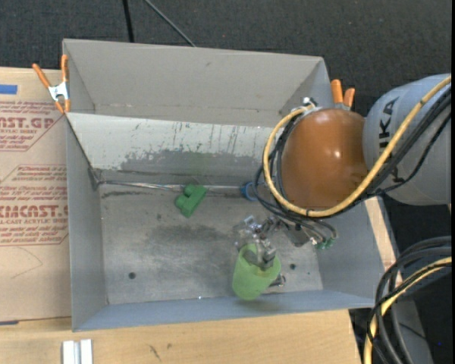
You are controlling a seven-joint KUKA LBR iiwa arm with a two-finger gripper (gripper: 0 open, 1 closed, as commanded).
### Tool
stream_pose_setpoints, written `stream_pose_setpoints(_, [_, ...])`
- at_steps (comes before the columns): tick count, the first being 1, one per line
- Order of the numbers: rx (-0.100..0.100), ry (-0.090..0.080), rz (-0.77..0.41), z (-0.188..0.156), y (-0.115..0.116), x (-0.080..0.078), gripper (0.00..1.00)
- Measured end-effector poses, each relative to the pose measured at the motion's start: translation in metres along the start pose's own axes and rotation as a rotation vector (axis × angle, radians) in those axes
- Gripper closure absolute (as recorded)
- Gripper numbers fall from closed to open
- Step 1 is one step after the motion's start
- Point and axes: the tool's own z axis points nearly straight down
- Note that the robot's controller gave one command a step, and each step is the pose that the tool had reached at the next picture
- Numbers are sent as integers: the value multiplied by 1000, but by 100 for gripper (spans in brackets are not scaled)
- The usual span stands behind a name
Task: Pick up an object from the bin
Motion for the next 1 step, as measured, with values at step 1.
stream_pose_setpoints(1, [2, -2, 11, -85, -15, -6, 100])
